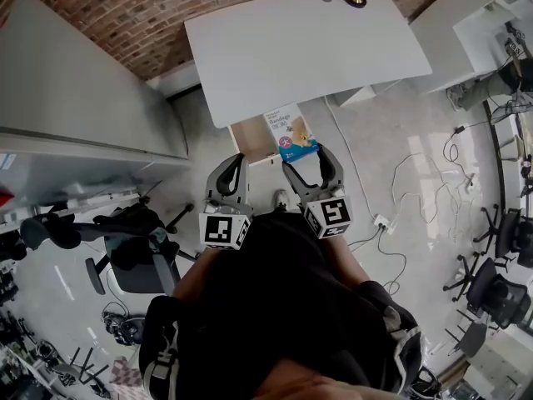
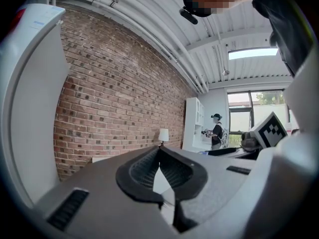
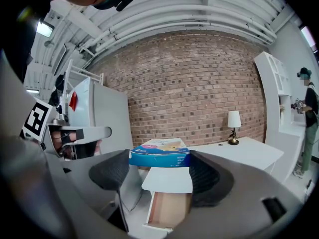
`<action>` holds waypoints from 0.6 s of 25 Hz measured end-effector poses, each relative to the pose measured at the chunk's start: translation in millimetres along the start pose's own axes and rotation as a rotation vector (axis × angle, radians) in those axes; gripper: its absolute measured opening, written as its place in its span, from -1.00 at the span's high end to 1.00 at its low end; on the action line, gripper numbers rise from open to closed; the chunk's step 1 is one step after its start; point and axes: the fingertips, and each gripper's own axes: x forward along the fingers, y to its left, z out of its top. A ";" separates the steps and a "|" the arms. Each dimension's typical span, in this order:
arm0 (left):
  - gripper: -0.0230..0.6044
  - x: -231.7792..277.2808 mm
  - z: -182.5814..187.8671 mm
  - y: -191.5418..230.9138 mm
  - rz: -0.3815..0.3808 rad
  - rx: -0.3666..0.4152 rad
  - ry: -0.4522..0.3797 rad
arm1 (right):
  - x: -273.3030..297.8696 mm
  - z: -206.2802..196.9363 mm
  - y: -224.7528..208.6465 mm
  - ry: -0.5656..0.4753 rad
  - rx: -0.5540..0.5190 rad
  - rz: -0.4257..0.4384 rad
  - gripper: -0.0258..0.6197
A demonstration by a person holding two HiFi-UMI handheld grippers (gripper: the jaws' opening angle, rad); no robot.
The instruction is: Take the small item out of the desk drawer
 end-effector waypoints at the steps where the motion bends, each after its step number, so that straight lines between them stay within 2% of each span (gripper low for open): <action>1: 0.90 0.5 0.1 -0.6 0.001 -0.002 -0.001 | -0.9 -1.3 -0.2 0.004 -0.002 0.001 -0.24; 15: 0.90 -4.9 -0.3 -7.3 0.015 -0.006 -0.009 | -9.2 -3.6 0.1 0.011 -0.022 0.010 -0.24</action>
